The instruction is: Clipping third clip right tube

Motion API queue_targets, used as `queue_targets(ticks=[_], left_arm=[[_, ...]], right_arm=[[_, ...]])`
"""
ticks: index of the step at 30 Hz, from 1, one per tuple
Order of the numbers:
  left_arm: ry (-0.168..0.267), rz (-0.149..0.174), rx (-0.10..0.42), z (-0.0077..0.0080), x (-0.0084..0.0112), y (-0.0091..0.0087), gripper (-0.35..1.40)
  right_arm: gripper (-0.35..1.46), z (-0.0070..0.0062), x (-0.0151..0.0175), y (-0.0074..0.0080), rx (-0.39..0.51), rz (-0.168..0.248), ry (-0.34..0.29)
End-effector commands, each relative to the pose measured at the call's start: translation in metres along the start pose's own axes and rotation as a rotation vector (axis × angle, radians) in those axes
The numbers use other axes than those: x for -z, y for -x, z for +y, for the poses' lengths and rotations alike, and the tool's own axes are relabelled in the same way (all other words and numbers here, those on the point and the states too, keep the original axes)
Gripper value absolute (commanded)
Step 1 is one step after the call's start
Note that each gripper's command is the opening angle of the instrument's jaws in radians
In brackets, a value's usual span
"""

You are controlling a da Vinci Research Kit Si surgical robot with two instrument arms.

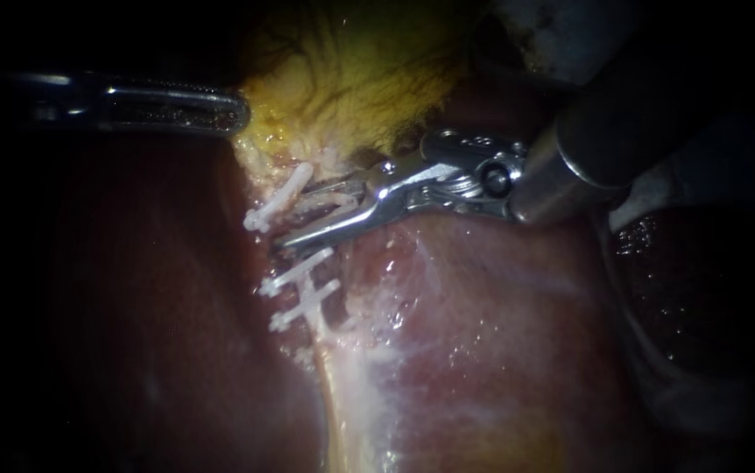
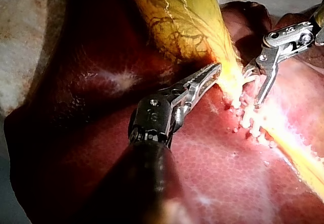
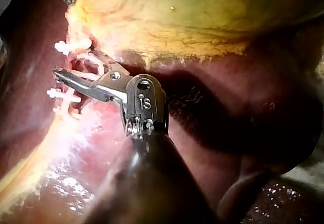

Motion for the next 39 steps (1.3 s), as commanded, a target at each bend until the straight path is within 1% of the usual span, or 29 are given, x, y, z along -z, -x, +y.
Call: queue_targets(ticks=[1, 4, 10, 15, 23, 27, 29, 31, 34, 36, 39], left_arm=[[0.001, 0.000, 0.000, 0.0000, 0.0000, 0.0000, -0.35], [0.001, 0.000, 0.000, 0.0001, 0.0001, 0.0000, -0.35], [0.005, -0.001, 0.001, 0.0003, 0.0004, 0.0002, -0.35], [0.006, -0.003, 0.002, 0.0004, 0.0006, 0.0003, -0.35], [0.011, -0.004, 0.003, 0.0005, 0.0009, 0.0005, -0.35], [0.011, -0.004, 0.003, 0.0005, 0.0009, 0.0005, -0.35], [0.011, -0.004, 0.003, 0.0005, 0.0009, 0.0005, -0.35], [0.011, -0.004, 0.003, 0.0005, 0.0009, 0.0005, -0.35], [0.011, -0.004, 0.003, 0.0005, 0.0009, 0.0005, -0.35], [0.011, -0.004, 0.003, 0.0005, 0.0009, 0.0005, -0.35], [0.011, -0.004, 0.003, 0.0005, 0.0009, 0.0005, -0.35]], right_arm=[[0.60, -0.0002, 0.0004, 0.0000, 0.008, -0.001, -0.003], [0.60, -0.0006, 0.0019, 0.0002, 0.032, -0.004, -0.011], [0.60, -0.0010, 0.0044, 0.0003, 0.031, -0.010, -0.025], [0.60, -0.0010, 0.0051, 0.0006, 0.032, -0.012, -0.029], [0.60, -0.0005, 0.0056, 0.0010, 0.035, -0.017, -0.036], [0.60, 0.0000, 0.0052, 0.0014, 0.038, -0.021, -0.042], [0.60, 0.0004, 0.0046, 0.0018, 0.047, -0.023, -0.045], [0.60, 0.0010, 0.0039, 0.0023, 0.040, -0.025, -0.043], [0.60, 0.0018, 0.0028, 0.0030, 0.016, -0.032, -0.057], [0.60, 0.0023, 0.0022, 0.0033, -0.003, -0.023, -0.072], [0.60, 0.0029, 0.0016, 0.0035, -0.048, 0.027, -0.131]])
